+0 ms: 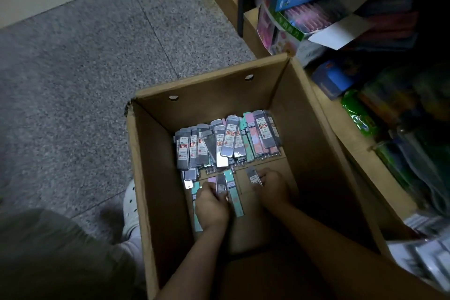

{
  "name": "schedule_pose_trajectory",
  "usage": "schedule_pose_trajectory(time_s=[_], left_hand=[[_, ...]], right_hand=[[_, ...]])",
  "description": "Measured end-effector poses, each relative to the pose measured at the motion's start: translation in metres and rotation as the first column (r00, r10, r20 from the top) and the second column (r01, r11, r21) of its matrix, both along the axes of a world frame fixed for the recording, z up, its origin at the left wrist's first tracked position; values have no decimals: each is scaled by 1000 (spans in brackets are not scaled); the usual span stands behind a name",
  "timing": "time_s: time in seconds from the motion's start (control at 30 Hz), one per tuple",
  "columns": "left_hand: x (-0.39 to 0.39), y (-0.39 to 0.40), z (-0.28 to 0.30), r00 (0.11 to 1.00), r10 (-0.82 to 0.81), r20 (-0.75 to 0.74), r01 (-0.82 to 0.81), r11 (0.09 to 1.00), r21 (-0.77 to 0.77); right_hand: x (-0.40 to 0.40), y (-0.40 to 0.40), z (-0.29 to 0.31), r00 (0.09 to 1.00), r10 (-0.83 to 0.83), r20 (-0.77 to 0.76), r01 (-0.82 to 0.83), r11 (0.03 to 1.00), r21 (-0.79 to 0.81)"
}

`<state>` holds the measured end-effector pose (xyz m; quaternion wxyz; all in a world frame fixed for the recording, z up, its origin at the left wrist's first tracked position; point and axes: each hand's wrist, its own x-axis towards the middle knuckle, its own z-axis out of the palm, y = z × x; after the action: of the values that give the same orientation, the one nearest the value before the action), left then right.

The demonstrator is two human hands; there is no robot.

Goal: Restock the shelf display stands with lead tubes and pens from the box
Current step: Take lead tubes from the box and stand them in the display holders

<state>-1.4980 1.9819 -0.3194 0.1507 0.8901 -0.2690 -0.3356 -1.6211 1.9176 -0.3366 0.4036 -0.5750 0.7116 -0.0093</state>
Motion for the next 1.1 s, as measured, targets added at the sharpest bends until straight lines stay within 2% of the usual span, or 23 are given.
schedule_pose_trajectory(time_s=[0.07,0.13,0.2,0.23,0.33,0.43,0.53,0.67,0.83,0.9,0.97,1.1], left_hand=[[0,1,2,996,77,-50,-80,994,-73],[-1,0,7,934,228,-275,-275,950,-146],[-5,0,16,724,347,-596,-504,856,-113],[-7,1,20,631,365,-684,-559,826,-75],[-9,1,28,470,366,-803,-604,797,10],[-5,1,37,410,306,-859,-596,803,1],[1,1,44,414,249,-875,-591,805,-50],[1,5,41,503,246,-828,-553,828,-90],[-3,3,33,587,339,-735,-585,805,-96],[0,2,29,599,420,-682,-646,757,-102],[5,1,26,598,476,-645,-693,711,-118],[13,0,18,618,504,-603,-693,712,-116]], right_hand=[[-4,1,5,995,-61,84,61,998,5],[-7,2,15,963,-121,243,104,991,79],[-5,5,28,889,-176,424,95,974,205],[-1,7,35,847,-217,484,91,958,270],[11,13,48,769,-316,556,153,935,321],[20,16,55,734,-367,571,239,927,287],[25,17,55,725,-371,581,267,928,260],[28,15,48,671,-462,580,267,880,393],[29,11,34,773,-377,510,157,893,422],[26,8,23,865,-242,439,113,947,301],[21,7,10,967,-29,253,10,997,78],[35,9,-2,984,147,101,-146,989,-16]])
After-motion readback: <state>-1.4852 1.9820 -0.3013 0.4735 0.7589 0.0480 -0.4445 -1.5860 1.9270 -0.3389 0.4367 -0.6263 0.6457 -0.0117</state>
